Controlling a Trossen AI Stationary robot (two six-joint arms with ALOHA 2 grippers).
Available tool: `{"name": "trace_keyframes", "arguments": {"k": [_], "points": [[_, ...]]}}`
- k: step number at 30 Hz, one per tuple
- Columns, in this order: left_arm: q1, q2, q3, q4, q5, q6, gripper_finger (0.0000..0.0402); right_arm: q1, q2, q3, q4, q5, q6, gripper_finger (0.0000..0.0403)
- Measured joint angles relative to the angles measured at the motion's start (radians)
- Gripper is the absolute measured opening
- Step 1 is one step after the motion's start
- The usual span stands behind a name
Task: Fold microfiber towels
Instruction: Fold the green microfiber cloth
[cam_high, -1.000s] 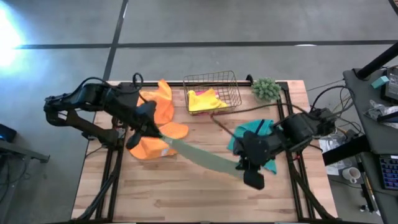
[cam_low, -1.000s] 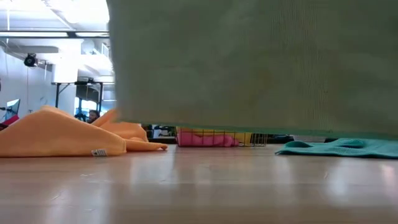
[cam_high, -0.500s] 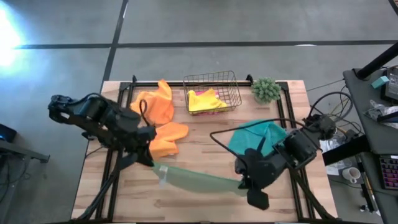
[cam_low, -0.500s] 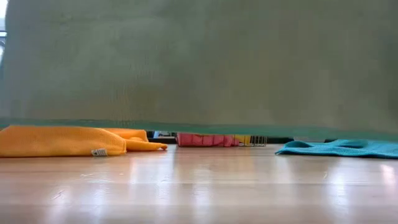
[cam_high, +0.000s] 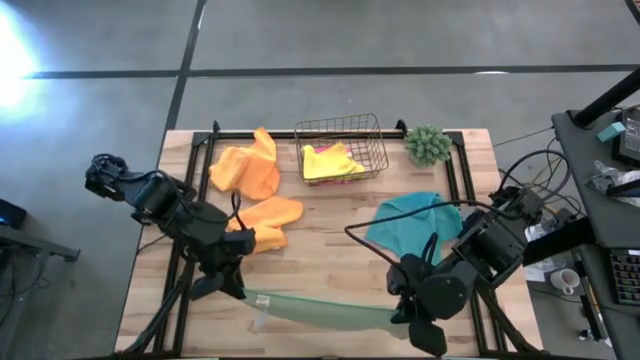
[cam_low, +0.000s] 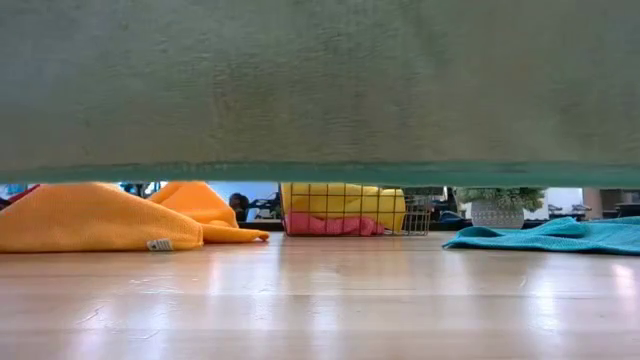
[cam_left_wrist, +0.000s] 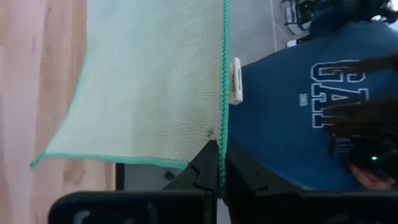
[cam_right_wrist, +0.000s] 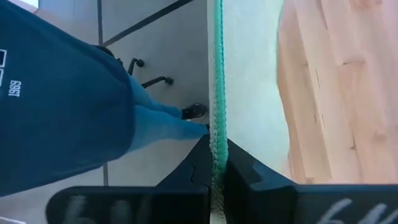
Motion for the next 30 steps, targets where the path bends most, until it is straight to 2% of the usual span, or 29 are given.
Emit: {"name": "trace_keyframes", "arguments": {"k": [4, 9, 12, 16, 21, 25, 30], "points": [[0.015, -0.006, 0.0, 0.004, 0.0, 0.021, 0.0, -0.009, 0.0, 0.0, -0.056, 0.001, -0.024, 0.0008], [0.08, -0.007, -0.002, -0.007, -0.018, 0.11, 0.0, -0.054, 0.0, 0.0, -0.221, 0.028, -0.027, 0.0008], [0.135, -0.004, -0.002, -0.065, -0.069, 0.192, 0.0, -0.087, 0.0, -0.004, -0.231, 0.053, -0.071, 0.0008], [0.199, 0.021, -0.006, -0.223, -0.19, 0.261, 0.0, -0.131, 0.0, -0.015, -0.232, 0.09, -0.112, 0.0008], [0.228, 0.064, -0.007, -0.333, -0.283, 0.339, 0.0, -0.148, 0.0, -0.037, -0.23, 0.128, -0.135, 0.0008], [0.227, 0.07, -0.003, -0.328, -0.241, 0.336, 0.0, -0.142, 0.0, -0.039, -0.23, 0.1, -0.129, 0.0008], [0.188, 0.048, 0.003, -0.298, -0.139, 0.244, 0.0, -0.12, 0.0, -0.034, -0.203, -0.002, -0.09, 0.0008]]}}
